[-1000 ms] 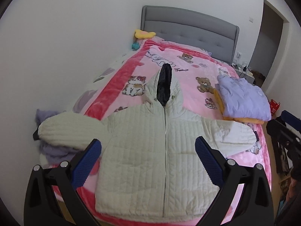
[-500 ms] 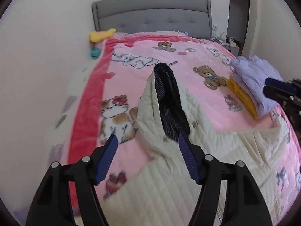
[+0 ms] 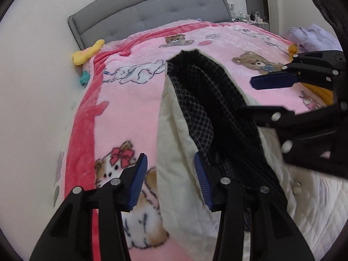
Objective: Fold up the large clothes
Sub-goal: 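Grasp the jacket hood with the left tool while the right tool grasps it too, then lift the hood with both tools and flip it over onto the jacket body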
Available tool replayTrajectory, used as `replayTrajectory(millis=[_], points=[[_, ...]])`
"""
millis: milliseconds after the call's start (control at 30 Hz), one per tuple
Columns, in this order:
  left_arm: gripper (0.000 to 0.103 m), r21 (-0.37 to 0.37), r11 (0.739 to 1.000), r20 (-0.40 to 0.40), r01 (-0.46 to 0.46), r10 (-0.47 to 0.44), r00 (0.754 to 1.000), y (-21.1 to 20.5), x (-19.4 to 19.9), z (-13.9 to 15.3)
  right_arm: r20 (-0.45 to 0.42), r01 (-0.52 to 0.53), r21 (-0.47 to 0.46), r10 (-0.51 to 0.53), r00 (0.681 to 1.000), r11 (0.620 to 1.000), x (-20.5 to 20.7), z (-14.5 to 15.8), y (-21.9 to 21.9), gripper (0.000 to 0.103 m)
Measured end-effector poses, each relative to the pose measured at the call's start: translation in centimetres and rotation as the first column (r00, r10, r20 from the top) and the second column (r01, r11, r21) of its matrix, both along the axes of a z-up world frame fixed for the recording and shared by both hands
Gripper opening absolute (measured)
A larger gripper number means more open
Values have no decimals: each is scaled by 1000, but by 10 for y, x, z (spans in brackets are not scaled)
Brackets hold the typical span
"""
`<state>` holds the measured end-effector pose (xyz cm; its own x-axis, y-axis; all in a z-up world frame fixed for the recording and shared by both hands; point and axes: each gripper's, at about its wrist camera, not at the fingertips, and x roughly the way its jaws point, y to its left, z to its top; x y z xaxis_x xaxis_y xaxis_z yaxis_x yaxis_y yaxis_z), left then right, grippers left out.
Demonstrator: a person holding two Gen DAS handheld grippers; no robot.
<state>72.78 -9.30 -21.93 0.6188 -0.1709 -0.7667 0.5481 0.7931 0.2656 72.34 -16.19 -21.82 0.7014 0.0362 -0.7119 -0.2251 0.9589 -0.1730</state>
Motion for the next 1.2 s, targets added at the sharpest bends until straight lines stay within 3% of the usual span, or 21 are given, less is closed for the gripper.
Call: replayTrajectory(millis=[133, 200, 233, 267, 333, 433, 533, 633, 733, 833, 933, 1000, 1067, 1200], points=[[49, 20, 997, -124, -70, 72, 990, -14, 32, -21, -59, 70, -4, -70, 996, 998, 24, -15, 0, 42], [49, 12, 994, -120, -106, 106, 987, -13, 36, -24, -71, 81, -6, -81, 994, 997, 29, -19, -3, 22], [44, -16, 993, -135, -119, 116, 984, -10, 39, -25, -78, 79, -14, -80, 994, 997, 30, -22, -5, 10], [39, -38, 989, -147, -144, 137, 980, -7, 42, -26, -101, 83, -3, -83, 991, 997, 31, -25, -10, 7], [15, -59, 977, -172, -205, 193, 966, 3, 48, -28, -121, 92, 51, -85, 989, 995, 26, -25, -24, 5], [8, -108, 967, -167, -229, 210, 963, 16, 44, -24, -63, 76, 140, -67, 996, 987, 7, -14, -46, 5], [6, -137, 982, -79, -132, 122, 989, 24, 17, -8, -33, 73, 198, -68, 997, 978, -14, -3, -64, 4], [6, -259, 962, -30, -83, 78, 997, 49, -10, 19, 38, 14, 219, -23, 999, 976, -50, 18, -72, 4], [6, -323, 946, 2, -33, 35, 999, 65, -41, 40, 87, -63, 177, 48, 995, 982, -92, 36, -74, 4], [6, -326, 944, 80, 53, -28, 996, 74, -95, 58, 147, -142, 101, 127, 981, 985, -142, 53, -65, 4], [7, -350, 932, 104, 96, -64, 993, 89, -141, 65, 190, -195, 48, 183, 965, 980, -190, 63, -60, 5], [7, -325, 935, 112, 142, -111, 988, 92, -172, 64, 211, -234, -52, 240, 948, 971, -230, 62, -51, 5], [7, -315, 934, 111, 170, -142, 984, 96, -202, 56, 203, -261, -91, 275, 940, 961, -261, 55, -47, 5], [7, -260, 947, 47, 190, -184, 982, 97, -254, 8, 149, -283, -183, 311, 939, 942, -311, 18, -40, 6]])
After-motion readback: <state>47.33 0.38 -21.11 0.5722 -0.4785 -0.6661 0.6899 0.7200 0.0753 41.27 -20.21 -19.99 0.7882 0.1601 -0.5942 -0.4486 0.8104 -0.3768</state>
